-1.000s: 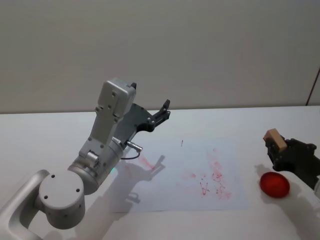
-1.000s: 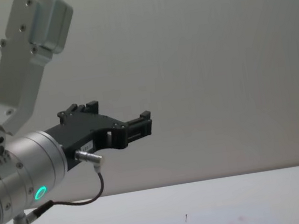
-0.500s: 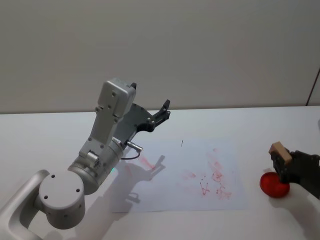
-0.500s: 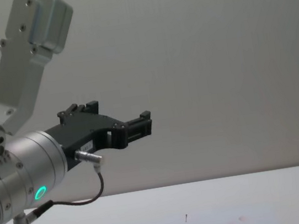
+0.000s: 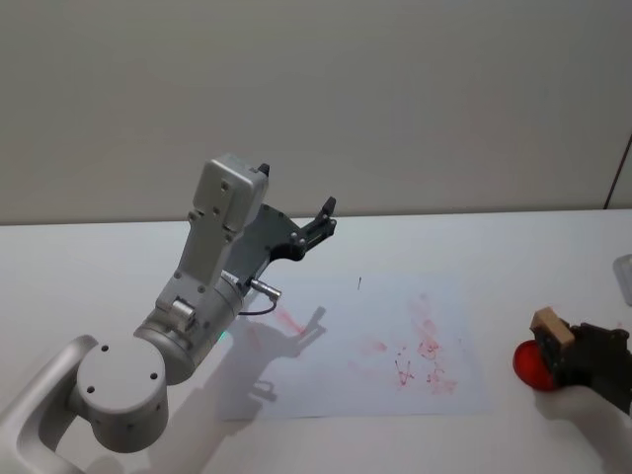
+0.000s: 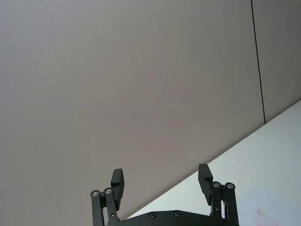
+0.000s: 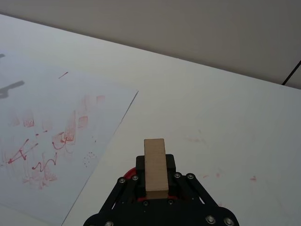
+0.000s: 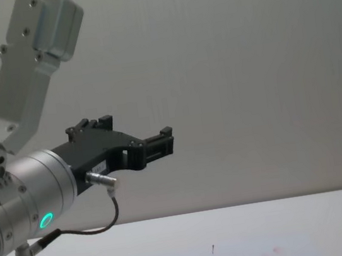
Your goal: Use the one hand to pick up the stamp and affix it onto the A4 paper.
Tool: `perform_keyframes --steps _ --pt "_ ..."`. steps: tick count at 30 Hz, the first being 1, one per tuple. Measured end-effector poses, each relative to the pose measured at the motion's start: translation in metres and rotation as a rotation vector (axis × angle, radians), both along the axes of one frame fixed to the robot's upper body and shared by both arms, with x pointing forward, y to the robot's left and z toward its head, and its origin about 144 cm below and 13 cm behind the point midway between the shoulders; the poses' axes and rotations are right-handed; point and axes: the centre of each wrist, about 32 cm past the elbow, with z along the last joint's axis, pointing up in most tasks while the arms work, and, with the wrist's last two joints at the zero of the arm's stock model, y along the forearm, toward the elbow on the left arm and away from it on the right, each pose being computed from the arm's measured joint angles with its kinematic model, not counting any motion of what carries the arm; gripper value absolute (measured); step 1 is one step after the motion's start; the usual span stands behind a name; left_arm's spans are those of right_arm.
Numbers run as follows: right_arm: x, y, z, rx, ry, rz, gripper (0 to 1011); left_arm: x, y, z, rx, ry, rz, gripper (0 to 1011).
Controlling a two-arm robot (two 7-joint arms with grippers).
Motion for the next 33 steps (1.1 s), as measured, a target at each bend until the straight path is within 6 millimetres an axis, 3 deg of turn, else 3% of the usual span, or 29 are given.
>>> perform_keyframes --steps 7,9,19,33 --pt "-0.0006 0.0002 -0.0031 -0.009 0.018 0.004 219 0.0000 0.0000 0.0000 0.000 0.000 0.000 1001" --pt "-0.0007 0.0003 -0.0035 -0.010 0.020 0.005 265 0.0000 0.0000 0.0000 0.000 0.000 0.000 1001" --pt "-0.0010 0.0005 -0.0056 -0.016 0.032 0.008 611 0.0000 0.0000 0.0000 0.000 0.000 0.000 1001" --pt "-0.0013 0.0007 -0.0067 -0.018 0.039 0.010 1000 0.0000 0.0000 0.0000 0.000 0.000 0.000 1001"
